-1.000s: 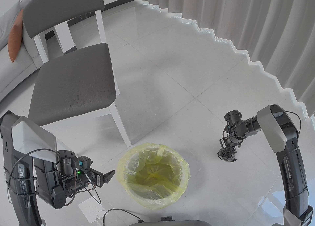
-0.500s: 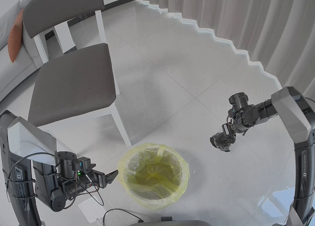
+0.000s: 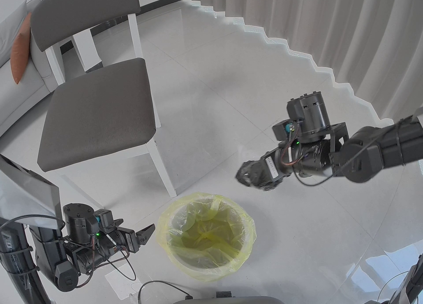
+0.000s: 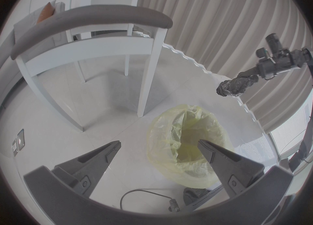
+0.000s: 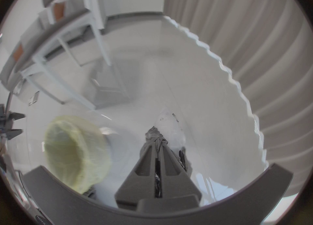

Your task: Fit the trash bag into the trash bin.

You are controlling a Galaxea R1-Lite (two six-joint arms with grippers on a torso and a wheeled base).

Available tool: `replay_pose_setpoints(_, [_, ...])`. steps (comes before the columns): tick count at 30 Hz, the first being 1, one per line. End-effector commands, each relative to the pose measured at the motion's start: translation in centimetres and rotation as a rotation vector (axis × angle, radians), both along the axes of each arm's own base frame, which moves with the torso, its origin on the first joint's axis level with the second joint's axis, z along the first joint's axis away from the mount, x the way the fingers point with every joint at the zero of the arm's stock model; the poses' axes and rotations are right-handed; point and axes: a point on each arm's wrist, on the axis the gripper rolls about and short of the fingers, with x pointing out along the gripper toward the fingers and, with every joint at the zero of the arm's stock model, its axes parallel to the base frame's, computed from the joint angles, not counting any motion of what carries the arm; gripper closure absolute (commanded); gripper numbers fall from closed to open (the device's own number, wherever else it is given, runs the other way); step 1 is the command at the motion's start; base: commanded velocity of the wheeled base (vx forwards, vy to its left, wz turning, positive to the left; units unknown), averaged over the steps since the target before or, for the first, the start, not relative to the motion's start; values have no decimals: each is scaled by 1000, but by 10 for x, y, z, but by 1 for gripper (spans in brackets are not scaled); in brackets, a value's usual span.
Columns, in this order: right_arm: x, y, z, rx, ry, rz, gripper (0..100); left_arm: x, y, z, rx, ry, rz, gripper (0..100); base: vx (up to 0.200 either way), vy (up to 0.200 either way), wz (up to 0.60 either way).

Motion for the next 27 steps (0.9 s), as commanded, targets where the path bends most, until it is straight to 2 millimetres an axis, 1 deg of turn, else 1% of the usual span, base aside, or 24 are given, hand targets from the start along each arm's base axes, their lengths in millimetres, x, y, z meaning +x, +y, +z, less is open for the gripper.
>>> replay_pose_setpoints(1, [-73,53,12,94,-83,190,100,-11,-8,22,-44,-82,24,0,0,0,0])
replay_pose_setpoints(2, [-84,63,4,95,-85,233,100,-13,-8,23,-41,-85,26,0,0,0,0])
replay_pose_setpoints(4, [-93,71,-7,87,-73,269,100,-16,-6,25,-37,-92,28,0,0,0,0])
replay_pose_setpoints(7, [-106,80,-26,49,-29,311,100,-20,-3,34,-44,-130,44,0,0,0,0])
replay_pose_setpoints(9, [-115,83,-34,31,-6,335,100,-20,-1,40,-54,-156,50,0,0,0,0])
replay_pose_setpoints(10, [-116,84,-36,28,-3,339,100,-21,0,41,-55,-159,52,0,0,0,0])
replay_pose_setpoints(11, [-120,83,-42,13,14,346,100,-21,3,44,-59,-170,63,0,0,0,0])
replay_pose_setpoints(12, [-120,84,-46,6,21,348,100,-21,3,44,-60,-173,64,0,0,0,0])
replay_pose_setpoints(13, [-119,85,-60,-7,37,346,100,-21,4,45,-61,-176,69,0,0,0,0])
replay_pose_setpoints(15, [-119,85,-68,1,33,346,100,-21,5,44,-61,-173,66,0,0,0,0])
replay_pose_setpoints(19, [-119,85,-71,10,27,349,100,-21,4,44,-62,-172,60,0,0,0,0])
replay_pose_setpoints(20, [-114,85,-73,23,15,343,100,-22,3,45,-63,-174,56,0,0,0,0])
replay_pose_setpoints(23, [-109,84,-78,17,26,344,100,-22,3,45,-61,-174,58,0,0,0,0])
replay_pose_setpoints(27, [-98,87,-91,22,63,347,100,-22,3,45,-60,-173,62,0,0,0,0])
